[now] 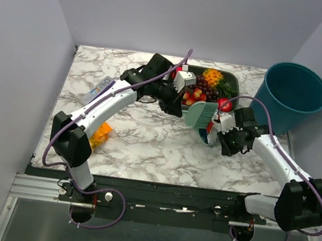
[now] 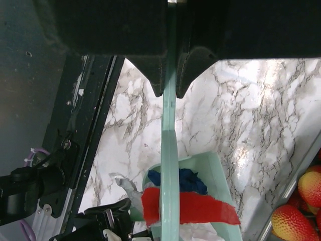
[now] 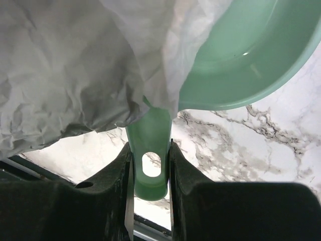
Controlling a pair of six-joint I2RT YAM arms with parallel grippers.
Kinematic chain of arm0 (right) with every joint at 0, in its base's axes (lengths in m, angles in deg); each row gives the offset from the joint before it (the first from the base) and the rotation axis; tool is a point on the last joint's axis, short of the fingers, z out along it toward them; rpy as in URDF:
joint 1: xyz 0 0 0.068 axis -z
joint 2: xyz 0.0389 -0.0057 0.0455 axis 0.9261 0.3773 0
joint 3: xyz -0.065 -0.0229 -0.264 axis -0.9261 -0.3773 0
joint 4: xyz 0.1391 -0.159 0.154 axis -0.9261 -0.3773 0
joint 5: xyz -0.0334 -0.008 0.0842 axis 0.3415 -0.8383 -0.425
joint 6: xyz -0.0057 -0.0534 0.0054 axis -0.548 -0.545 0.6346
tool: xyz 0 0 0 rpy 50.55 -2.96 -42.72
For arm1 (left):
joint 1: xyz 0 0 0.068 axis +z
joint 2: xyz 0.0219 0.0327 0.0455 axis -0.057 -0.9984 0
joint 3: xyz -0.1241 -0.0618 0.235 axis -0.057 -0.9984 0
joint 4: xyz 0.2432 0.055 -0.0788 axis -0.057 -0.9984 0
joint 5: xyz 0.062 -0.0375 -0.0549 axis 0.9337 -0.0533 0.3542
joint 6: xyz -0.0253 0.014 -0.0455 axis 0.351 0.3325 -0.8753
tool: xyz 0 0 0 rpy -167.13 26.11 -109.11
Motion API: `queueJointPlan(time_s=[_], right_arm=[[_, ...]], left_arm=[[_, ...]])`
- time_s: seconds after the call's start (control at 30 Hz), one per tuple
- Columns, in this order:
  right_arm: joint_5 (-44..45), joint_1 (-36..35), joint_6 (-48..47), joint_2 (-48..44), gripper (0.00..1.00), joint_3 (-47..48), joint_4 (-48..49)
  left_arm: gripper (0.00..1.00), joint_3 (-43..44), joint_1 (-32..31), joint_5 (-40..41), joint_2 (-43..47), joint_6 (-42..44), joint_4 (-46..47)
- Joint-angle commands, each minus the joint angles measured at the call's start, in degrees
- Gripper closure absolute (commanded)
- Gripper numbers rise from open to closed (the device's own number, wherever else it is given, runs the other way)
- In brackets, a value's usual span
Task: Sweep away the paper scraps from the table
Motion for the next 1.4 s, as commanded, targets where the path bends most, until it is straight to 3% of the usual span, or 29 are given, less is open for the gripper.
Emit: queueJointPlan(time_s=[0.0, 0.4, 0.87, 1.07, 1.2, 1.37], right_arm=[[-2.67, 0.31, -0.91, -3.61, 0.99, 0.02, 2.13], [-5.05, 0.31, -0.91, -6.43, 0.99, 1.96, 0.45], [-5.84, 0.31, 0.50, -7.05, 0.99, 3.98, 1.51], [-6.54, 0.31, 1.20, -8.54, 0.99, 7.05, 1.33], [-7.33, 0.31, 2.87, -8.37, 0.99, 10.21, -0.68], [-7.24, 0.31, 4.10, -8.72, 0.99, 11.62, -1.30]], left_arm=[[1.00, 1.98, 1.91, -0.95, 2.83, 2.48, -5.12], [1.00, 4.53, 4.90, 0.45, 3.89, 2.91, -4.41], [1.00, 13.05, 8.85, 0.89, 4.33, 11.53, -15.31], [1.00, 9.73, 13.15, 4.40, 6.00, 8.02, -10.32], [1.00, 7.69, 16.84, 12.64, 7.14, 5.03, -4.51], [1.00, 8.22, 22.47, 8.99, 7.06, 3.27, 0.42]])
